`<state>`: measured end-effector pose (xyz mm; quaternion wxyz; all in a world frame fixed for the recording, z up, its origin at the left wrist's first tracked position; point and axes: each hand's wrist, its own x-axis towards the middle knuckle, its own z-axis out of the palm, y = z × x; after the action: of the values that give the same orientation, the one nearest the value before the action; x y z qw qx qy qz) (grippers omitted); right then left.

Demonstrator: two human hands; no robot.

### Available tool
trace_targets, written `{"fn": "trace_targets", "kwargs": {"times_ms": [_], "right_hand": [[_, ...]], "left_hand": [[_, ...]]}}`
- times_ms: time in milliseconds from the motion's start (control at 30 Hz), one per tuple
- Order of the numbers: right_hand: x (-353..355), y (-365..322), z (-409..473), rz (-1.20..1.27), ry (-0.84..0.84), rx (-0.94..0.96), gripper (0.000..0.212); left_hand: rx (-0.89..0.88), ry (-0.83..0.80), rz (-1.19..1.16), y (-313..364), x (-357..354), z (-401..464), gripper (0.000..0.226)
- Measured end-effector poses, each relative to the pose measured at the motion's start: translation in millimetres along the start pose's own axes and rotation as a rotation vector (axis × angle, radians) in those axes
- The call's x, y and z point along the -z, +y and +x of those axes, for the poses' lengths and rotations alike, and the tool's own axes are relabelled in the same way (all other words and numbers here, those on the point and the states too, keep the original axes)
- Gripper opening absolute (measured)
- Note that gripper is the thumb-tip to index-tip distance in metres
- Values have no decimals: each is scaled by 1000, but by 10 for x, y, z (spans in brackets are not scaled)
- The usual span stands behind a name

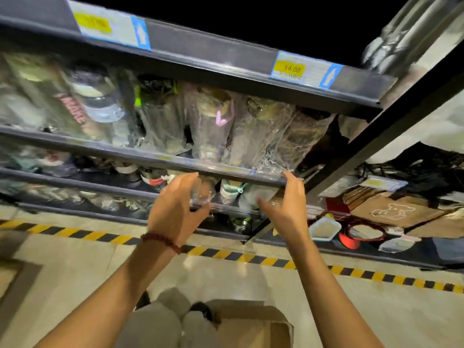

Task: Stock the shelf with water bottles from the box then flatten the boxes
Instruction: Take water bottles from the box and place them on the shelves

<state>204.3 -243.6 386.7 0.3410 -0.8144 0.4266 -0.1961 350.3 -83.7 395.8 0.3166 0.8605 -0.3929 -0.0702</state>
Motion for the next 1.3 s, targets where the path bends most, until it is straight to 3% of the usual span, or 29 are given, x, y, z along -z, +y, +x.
{"fn": "trace_targets", "kwargs": {"times_ms": [100,233,433,600,933,1300], "right_hand": [[-233,-273,-456,-200,-109,242,63],[-715,-691,-894,-397,-266,521,60],[-1531,-1558,-1515,-450,-413,921,66],[-2317,-2227,-2174,-425,-545,1127,69],[-3641,-3389,-3665,-351,-784,1345,74],[-4734,-4098,-3856,-551,-975,1373,61]], "left_hand": [[13,18,175,-320,418,-458,55],[225,26,382,-818,865,-1043,64],[498,109,458,-1408,1480,-2089,64],[692,158,433,-1858,1982,-2962,64],[1030,291,397,-2887,2941,-4391,67],[1335,294,181,-4007,3294,-4521,65]]}}
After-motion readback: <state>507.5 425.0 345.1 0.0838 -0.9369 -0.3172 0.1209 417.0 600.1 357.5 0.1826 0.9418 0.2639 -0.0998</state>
